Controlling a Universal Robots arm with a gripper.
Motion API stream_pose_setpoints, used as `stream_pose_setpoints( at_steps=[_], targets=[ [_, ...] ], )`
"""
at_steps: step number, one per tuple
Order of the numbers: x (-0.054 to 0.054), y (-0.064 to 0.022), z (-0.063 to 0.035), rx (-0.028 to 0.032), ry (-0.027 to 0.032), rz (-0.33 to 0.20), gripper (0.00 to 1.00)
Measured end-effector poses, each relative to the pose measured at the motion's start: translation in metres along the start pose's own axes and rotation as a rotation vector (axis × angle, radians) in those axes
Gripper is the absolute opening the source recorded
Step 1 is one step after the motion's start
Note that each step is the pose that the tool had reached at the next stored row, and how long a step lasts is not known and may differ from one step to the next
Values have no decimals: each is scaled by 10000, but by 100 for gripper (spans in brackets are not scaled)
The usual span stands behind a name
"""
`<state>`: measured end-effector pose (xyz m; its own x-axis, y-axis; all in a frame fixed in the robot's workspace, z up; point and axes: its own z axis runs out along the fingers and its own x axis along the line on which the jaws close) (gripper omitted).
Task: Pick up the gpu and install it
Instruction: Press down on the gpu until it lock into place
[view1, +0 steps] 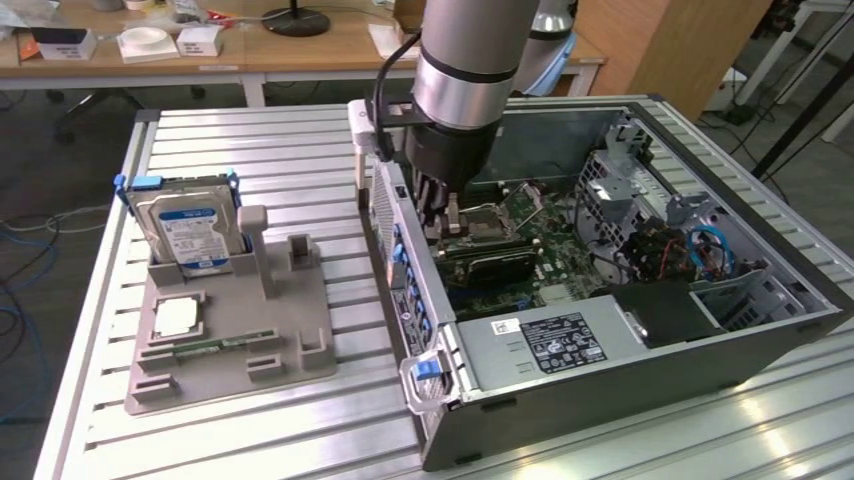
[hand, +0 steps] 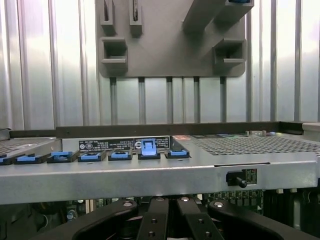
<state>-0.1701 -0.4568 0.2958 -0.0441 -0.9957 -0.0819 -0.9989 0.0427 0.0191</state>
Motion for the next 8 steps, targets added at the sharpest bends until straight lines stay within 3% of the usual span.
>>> stream_pose_setpoints(
  at_steps=[3, 5, 8],
  targets=[
    [0, -6, 9, -2, -102, 0, 11],
    [-4, -30, 19, 3, -240, 3, 11],
    [-4, -93, 9, -11, -354, -1, 11]
  ],
)
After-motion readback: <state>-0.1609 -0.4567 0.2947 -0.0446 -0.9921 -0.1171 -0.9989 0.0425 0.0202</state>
